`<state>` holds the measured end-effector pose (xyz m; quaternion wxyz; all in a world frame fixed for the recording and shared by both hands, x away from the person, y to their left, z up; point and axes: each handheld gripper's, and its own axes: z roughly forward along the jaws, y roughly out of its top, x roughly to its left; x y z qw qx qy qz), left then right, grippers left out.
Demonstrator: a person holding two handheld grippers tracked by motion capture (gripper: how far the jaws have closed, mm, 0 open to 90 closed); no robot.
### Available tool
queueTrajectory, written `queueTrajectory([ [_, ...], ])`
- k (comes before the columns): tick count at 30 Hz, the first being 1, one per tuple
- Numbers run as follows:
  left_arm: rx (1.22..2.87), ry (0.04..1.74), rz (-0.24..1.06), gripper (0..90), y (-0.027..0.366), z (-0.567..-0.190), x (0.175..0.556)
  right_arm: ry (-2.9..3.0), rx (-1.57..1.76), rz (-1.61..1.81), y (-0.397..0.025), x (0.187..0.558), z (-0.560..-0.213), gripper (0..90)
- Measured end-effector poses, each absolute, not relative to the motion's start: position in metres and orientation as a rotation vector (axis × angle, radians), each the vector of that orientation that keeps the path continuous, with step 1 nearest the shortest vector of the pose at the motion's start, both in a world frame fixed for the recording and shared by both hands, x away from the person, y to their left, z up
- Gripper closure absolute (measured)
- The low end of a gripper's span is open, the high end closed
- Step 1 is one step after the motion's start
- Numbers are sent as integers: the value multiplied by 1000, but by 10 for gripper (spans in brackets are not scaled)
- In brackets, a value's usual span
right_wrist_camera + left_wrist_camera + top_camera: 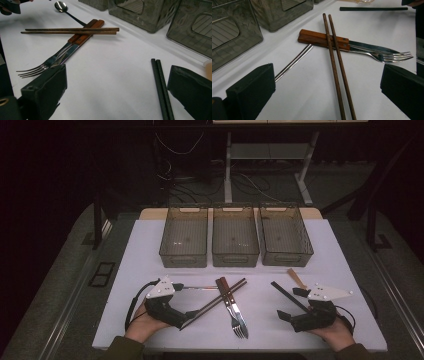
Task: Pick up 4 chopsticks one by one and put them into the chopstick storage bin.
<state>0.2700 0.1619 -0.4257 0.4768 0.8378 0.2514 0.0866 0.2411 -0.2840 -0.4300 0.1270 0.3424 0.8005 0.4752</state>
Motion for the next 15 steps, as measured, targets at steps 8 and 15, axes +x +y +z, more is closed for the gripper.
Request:
queueTrajectory([
  [8, 2042, 618, 204, 0, 163, -426, 270, 2340, 991, 1364, -285, 240, -428, 30],
  [15, 2040, 627, 196, 0, 163, -426, 270, 2371, 1009, 1302, -288, 240, -423, 59],
])
